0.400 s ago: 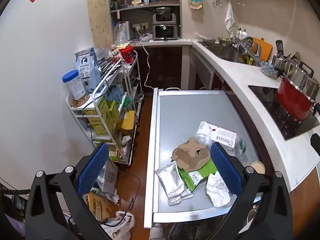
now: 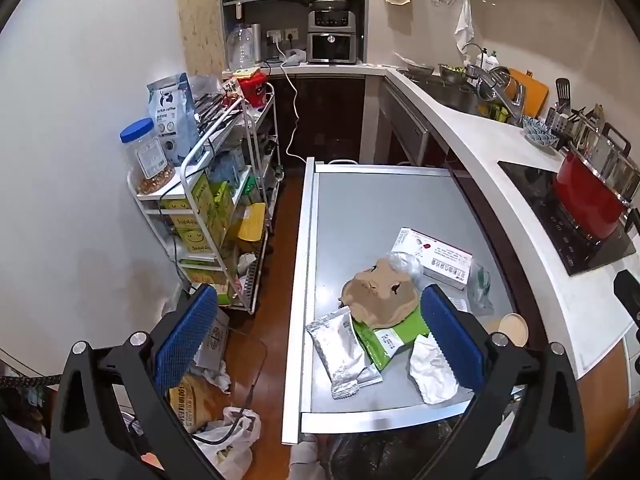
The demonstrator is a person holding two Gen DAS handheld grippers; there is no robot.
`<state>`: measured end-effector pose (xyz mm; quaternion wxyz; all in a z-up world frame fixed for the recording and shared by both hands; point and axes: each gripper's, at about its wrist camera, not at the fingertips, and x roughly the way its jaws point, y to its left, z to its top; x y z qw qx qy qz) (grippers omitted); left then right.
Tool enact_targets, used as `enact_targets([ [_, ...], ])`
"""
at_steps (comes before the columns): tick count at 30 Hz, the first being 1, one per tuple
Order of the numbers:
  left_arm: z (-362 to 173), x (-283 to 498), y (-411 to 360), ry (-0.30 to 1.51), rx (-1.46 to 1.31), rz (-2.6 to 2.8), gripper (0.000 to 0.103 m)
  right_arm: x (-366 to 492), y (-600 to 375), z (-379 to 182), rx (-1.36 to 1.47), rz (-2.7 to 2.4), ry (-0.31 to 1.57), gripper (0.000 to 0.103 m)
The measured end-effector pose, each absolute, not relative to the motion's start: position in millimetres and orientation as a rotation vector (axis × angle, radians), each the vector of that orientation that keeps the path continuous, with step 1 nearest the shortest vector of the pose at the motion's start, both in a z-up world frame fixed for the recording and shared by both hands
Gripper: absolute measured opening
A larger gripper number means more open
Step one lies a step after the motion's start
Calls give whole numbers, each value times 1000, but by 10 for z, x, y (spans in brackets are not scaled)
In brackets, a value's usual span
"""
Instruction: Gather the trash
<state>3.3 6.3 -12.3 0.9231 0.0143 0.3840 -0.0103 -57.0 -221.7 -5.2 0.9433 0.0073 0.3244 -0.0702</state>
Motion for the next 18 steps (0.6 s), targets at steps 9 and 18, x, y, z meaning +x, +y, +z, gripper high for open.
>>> enact_targets([
  [9, -64, 28, 71, 762, 16, -20, 101, -579, -2195, -30, 6, -144, 656, 99],
  [18, -20, 22, 62, 752, 20, -29, 101, -532, -2194, -3, 9, -161, 669, 99],
])
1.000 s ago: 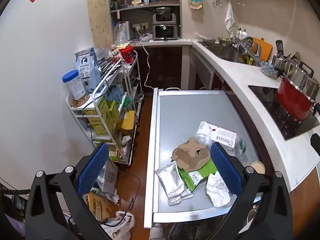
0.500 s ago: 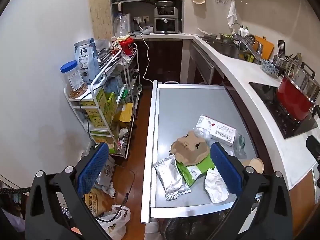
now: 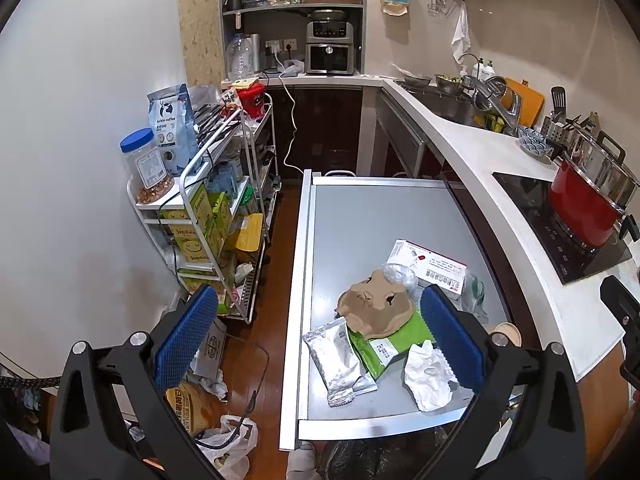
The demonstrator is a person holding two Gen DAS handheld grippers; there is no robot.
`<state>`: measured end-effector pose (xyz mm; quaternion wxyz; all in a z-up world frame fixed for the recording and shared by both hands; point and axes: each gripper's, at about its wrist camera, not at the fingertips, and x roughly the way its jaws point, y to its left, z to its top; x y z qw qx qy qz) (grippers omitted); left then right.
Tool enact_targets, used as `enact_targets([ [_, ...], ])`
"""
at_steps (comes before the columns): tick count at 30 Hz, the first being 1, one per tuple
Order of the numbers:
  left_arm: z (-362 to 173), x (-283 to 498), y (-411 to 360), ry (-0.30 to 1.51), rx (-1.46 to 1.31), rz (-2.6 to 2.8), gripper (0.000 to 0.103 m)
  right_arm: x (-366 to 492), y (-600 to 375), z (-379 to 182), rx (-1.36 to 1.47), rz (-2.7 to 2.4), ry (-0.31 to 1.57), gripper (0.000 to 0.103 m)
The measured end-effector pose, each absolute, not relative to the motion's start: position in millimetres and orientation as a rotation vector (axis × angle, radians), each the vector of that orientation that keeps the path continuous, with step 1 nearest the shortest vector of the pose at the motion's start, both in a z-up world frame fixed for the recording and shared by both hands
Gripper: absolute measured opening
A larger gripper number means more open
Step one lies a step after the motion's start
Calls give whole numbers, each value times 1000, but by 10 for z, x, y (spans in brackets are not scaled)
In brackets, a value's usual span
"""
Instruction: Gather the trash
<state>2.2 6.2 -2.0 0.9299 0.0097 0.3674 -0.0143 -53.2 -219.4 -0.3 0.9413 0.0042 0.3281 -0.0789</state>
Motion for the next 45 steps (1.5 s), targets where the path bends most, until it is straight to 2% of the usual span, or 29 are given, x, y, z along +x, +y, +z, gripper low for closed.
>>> enact_targets([
  [27, 37, 1, 57, 739, 26, -32, 101, -481, -2228, 31, 17, -168, 675, 99],
  [45, -156, 114, 291, 799, -16, -27, 101, -441, -2536, -181, 111, -161, 745, 99],
])
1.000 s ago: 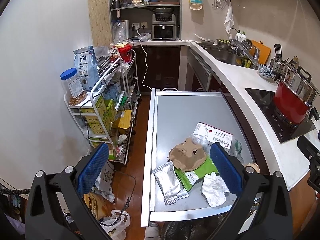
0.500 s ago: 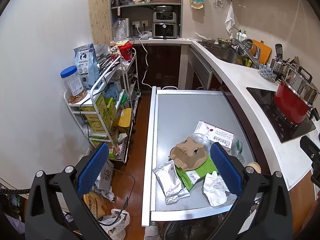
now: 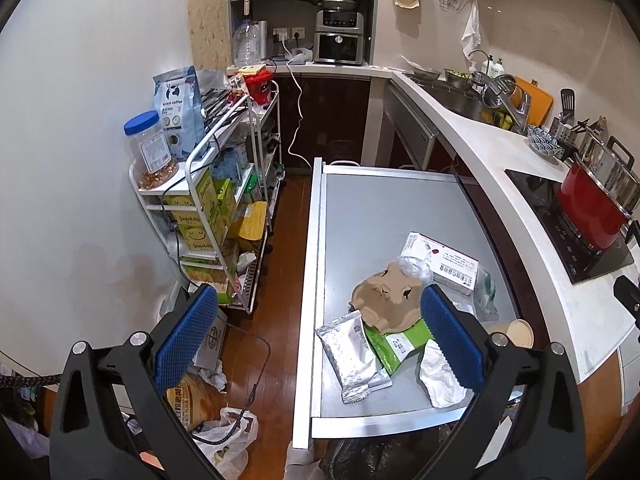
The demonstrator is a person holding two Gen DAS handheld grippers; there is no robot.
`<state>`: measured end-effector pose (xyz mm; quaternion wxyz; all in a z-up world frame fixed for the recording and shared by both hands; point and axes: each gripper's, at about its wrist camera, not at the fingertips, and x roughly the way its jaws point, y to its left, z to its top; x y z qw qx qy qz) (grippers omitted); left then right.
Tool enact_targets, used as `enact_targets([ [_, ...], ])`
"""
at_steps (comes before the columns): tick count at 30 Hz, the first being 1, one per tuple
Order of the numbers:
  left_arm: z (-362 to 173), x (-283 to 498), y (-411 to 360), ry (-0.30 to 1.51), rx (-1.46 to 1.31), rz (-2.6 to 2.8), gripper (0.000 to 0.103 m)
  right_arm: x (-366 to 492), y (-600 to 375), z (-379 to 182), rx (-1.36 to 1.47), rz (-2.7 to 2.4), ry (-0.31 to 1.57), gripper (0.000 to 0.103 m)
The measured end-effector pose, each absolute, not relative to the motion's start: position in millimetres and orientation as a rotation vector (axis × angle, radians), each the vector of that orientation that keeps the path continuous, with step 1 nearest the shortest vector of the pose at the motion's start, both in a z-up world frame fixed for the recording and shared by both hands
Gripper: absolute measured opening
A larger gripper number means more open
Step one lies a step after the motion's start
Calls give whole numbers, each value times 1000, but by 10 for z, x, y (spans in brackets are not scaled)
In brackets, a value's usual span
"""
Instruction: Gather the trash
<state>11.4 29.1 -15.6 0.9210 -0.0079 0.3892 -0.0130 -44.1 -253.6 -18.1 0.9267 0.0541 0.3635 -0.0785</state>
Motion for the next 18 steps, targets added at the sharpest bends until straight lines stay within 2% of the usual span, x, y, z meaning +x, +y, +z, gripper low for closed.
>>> enact_targets([
  [18, -415, 163, 316, 857, -10, -72, 101, -330, -2315, -492, 104, -71, 822, 99],
])
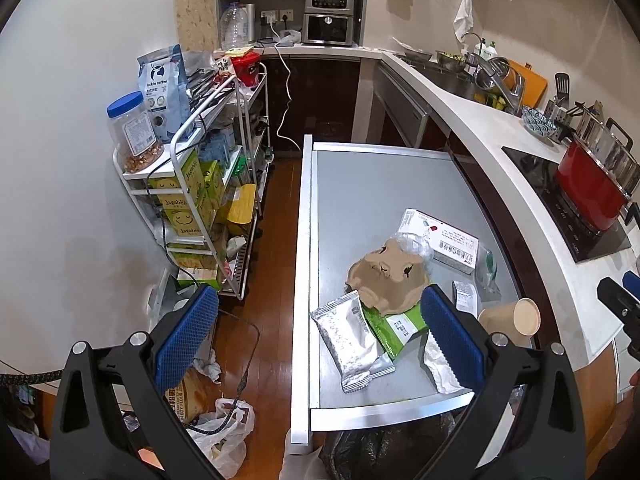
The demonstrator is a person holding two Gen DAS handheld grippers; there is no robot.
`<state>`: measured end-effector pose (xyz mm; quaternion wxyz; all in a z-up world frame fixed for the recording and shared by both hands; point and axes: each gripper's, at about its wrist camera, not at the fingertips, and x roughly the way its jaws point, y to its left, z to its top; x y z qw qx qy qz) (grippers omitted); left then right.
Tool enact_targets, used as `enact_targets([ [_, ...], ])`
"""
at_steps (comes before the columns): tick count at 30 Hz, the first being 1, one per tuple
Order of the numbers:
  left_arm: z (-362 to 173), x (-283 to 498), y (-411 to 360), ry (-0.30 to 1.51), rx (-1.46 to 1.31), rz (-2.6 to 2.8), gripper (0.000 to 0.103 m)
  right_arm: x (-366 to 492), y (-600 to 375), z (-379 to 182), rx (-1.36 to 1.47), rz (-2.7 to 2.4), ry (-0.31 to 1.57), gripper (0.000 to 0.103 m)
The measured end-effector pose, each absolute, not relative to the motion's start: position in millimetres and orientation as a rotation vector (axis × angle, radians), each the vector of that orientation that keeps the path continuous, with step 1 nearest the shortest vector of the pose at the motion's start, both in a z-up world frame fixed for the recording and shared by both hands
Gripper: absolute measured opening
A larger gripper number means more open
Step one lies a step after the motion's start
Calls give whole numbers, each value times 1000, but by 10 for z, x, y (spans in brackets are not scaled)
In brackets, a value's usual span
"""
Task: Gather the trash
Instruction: 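Grasp the silver foil packet with the left tool while the right tool grasps the paper cup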
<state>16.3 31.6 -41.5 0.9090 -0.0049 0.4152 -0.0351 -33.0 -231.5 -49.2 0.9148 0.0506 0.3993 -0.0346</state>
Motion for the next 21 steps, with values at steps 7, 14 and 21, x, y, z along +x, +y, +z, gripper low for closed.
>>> enact_targets([
  [7, -495, 199, 311, 874, -3, -85, 101, -272, -2254, -625, 97, -63, 854, 99],
  [14, -677, 260, 276, 909, 14, -121, 101, -205, -2204, -835, 84, -61, 896, 99],
  [21, -1125, 362, 225, 1046, -50, -201, 90, -81, -2115, -1179, 52, -40, 972, 84],
])
